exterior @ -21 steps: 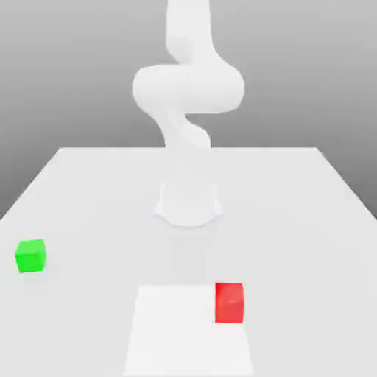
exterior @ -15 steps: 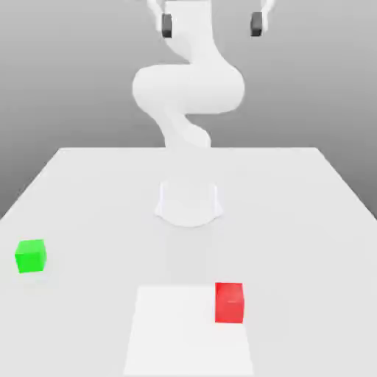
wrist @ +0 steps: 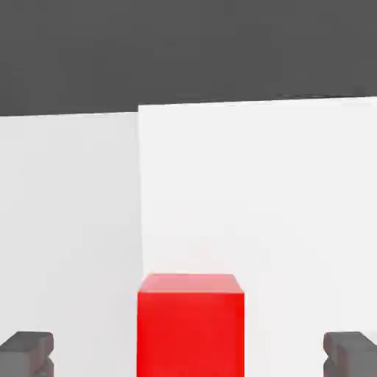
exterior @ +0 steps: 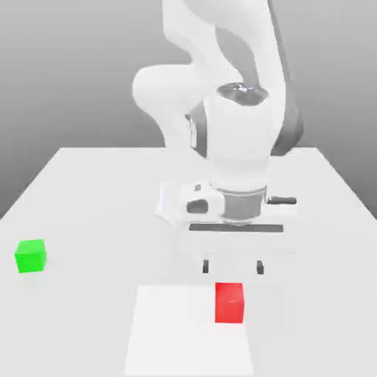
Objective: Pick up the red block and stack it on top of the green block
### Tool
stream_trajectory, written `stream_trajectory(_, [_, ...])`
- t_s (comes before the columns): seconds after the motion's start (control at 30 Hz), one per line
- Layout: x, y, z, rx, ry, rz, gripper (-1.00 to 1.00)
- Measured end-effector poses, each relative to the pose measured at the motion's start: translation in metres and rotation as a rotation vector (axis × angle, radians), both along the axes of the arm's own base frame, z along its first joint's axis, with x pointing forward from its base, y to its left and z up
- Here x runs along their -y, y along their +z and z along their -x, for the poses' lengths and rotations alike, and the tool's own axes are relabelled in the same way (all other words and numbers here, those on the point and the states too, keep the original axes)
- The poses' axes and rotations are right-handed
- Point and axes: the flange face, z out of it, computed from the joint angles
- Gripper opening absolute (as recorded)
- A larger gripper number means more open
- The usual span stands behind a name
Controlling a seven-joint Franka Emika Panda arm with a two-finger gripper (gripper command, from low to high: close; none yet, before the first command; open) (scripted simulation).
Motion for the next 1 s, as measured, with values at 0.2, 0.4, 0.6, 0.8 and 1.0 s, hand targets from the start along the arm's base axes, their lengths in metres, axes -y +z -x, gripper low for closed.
stream_trajectory(0.2, [0.000,-0.048,0.003,-0.006,0.000,0.000,-1.00])
stream_trajectory(0.4, [0.000,-0.049,0.003,-0.005,0.000,0.000,-1.00])
stream_trajectory(0.6, [-0.001,0.003,0.003,-0.005,0.002,0.001,-1.00])
stream_trajectory(0.8, [0.095,0.023,-0.009,-0.003,-0.224,0.007,-1.00])
stream_trajectory(1.0, [0.244,0.035,0.021,-0.002,-0.582,0.009,-1.00])
